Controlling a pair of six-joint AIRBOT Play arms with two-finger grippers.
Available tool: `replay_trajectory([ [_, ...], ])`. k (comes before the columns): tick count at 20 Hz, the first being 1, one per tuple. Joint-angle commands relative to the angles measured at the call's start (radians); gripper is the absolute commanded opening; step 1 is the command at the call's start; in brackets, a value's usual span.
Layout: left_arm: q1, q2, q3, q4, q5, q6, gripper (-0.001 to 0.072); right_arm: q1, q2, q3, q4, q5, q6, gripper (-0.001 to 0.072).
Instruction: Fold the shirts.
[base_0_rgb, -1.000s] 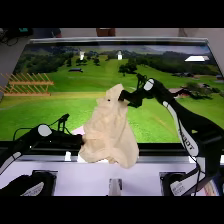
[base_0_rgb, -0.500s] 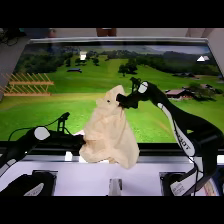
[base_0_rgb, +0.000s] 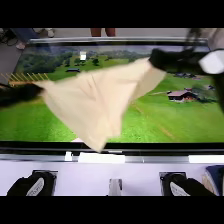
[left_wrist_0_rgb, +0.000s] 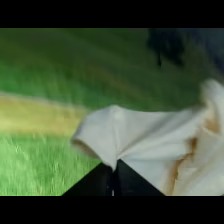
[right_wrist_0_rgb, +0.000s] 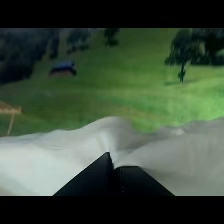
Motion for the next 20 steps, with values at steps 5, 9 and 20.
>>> replay_trajectory([
  [5,0.164,0.025,0.620,0.008,-0.003,-0.033,0.0028,-0.101,0.445,0.025,-0.071,0.239,0.021,0.0020],
  [9,0.162,0.021,0.638,0.012,-0.063,-0.024,0.0029,-0.101,0.469,0.021,-0.212,0.478,0.060,0.0020],
  [20,0.046,-0.088,-0.214,-0.138,0.148,0.114,0.0030,-0.101,0.443,-0.820,-0.195,0.068,0.293,0.0020],
])
